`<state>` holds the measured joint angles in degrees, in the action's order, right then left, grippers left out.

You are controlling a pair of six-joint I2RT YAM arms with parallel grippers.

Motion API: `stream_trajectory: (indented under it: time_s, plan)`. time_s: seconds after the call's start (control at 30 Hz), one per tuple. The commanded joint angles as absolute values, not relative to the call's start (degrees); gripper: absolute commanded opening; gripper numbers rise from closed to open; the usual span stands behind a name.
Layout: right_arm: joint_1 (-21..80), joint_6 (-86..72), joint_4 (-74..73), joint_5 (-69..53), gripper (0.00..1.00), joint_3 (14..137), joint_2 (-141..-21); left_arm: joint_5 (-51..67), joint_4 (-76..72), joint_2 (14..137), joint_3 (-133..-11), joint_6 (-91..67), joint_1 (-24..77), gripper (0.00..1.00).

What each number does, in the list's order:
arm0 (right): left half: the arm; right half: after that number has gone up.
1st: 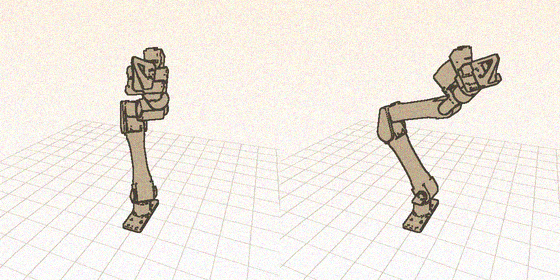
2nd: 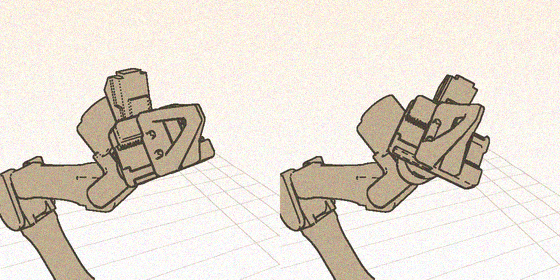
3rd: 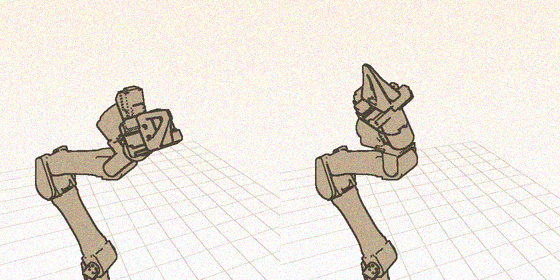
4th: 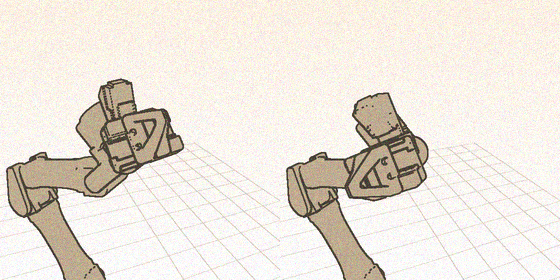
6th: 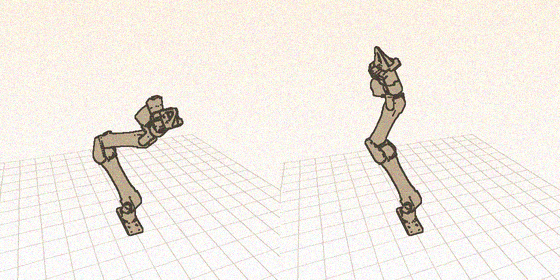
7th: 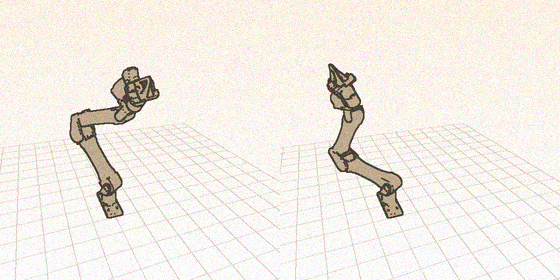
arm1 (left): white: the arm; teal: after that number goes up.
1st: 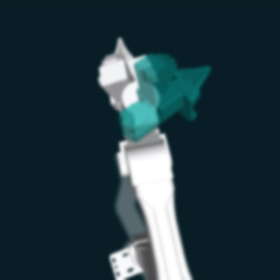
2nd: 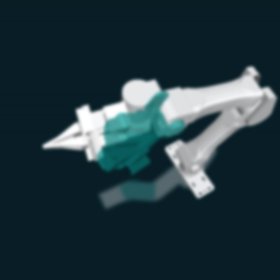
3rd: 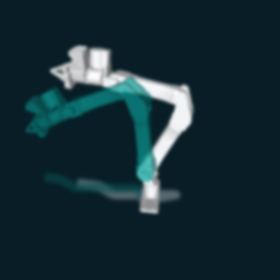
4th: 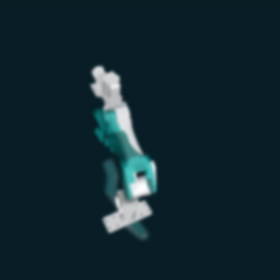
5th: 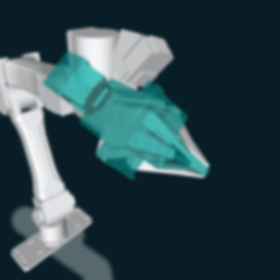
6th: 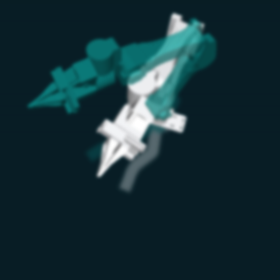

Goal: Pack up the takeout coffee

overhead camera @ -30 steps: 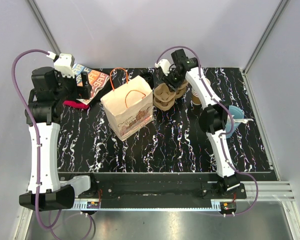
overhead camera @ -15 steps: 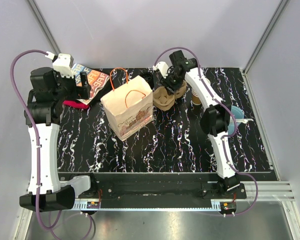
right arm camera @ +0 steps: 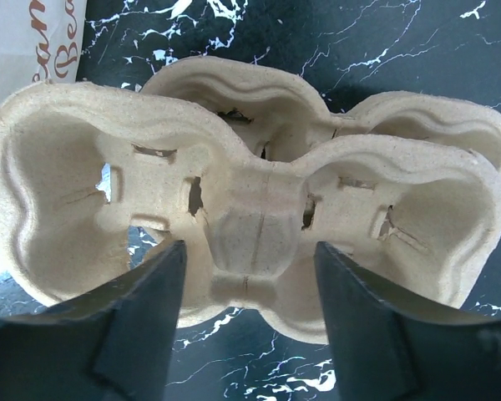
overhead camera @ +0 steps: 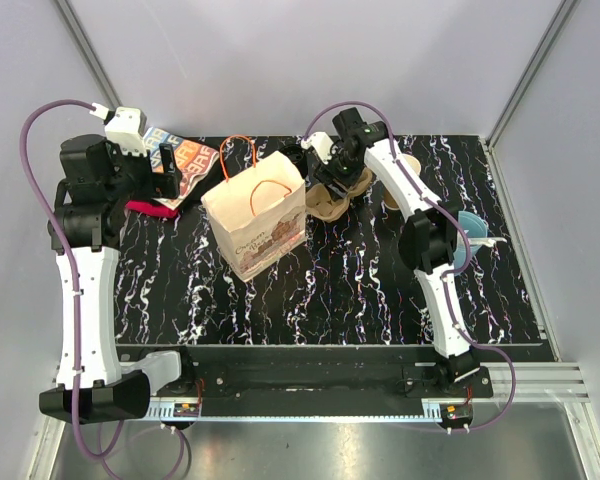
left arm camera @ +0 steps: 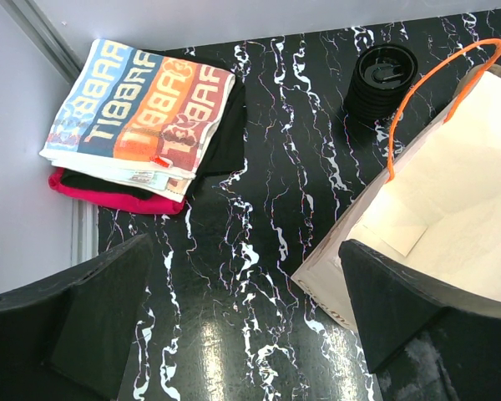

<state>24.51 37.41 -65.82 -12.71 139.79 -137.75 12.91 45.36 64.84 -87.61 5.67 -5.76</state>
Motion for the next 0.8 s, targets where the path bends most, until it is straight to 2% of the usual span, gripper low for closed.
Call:
stream_trajectory:
  time_s: [0.0, 0.27, 0.77]
  plan:
    - [25.3, 37.7, -66.6, -11.5, 0.71, 141.4, -136.0, 14.3, 43.2, 63.6, -87.7, 5.1, -6.2, 0.99]
    - [25.8, 37.5, -72.2, -10.2, 0.75, 149.7, -140.7, 14.4, 43.1, 63.7, -87.9, 5.0, -6.2, 0.99]
    - [26.5, 37.3, -72.9, -9.6, 0.7, 149.7, -143.5, 14.5, 43.1, 63.7, -87.8, 5.0, -6.4, 0.99]
